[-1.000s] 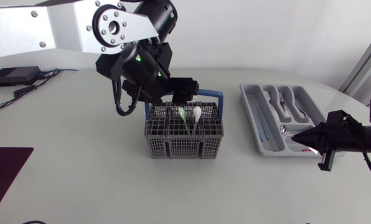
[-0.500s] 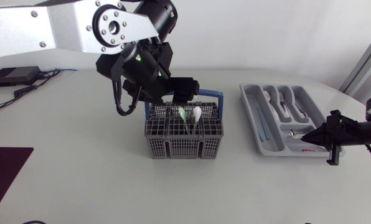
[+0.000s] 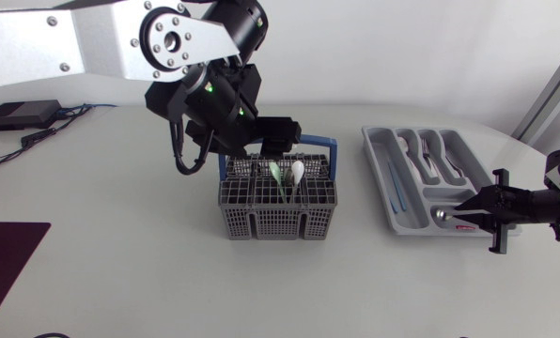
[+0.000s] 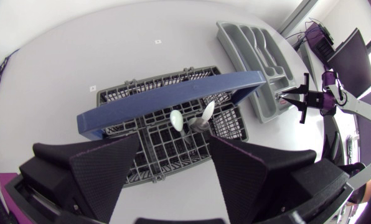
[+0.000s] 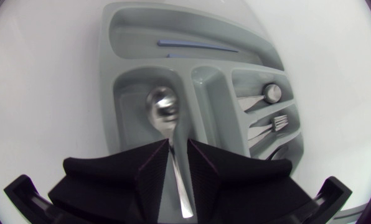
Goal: Unload the cutlery basket into the drawer organizer.
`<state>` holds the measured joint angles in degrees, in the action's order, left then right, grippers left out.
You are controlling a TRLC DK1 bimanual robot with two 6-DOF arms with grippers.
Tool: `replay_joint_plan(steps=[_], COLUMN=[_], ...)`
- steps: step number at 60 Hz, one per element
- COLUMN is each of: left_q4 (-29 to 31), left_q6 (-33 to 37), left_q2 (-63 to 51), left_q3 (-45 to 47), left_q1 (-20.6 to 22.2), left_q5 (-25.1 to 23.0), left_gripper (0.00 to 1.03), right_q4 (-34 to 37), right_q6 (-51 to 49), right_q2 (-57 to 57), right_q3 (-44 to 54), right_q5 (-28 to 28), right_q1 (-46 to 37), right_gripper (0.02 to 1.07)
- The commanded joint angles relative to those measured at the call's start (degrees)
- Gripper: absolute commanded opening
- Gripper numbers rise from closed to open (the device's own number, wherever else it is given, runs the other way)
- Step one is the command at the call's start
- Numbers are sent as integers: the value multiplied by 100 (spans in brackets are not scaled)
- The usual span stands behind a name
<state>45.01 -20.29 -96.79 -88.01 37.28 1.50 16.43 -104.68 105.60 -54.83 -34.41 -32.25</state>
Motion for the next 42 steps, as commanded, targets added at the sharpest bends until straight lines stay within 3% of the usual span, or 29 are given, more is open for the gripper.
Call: replay_joint_plan(steps=[1, 18, 28, 42], left_q4=[-28, -89, -265, -749], left_q6=[105, 105, 52, -115], left_q2=[-103, -112, -112, -94], left_q3=[152, 214, 372, 820], left_q1=[-10, 16, 25, 34], left_q5=[-62, -62, -71, -176], left_gripper=[91, 91, 91, 89], right_q4=[-113, -175, 212, 827], right_q6=[-193, 765, 1750, 3138], right_q2=[-224, -1288, -1771, -2457], right_q3=[280, 543, 579, 842], right_q5=[14, -391, -593, -988], right_q1=[61, 79, 246, 632], right_gripper=[45, 64, 74, 75])
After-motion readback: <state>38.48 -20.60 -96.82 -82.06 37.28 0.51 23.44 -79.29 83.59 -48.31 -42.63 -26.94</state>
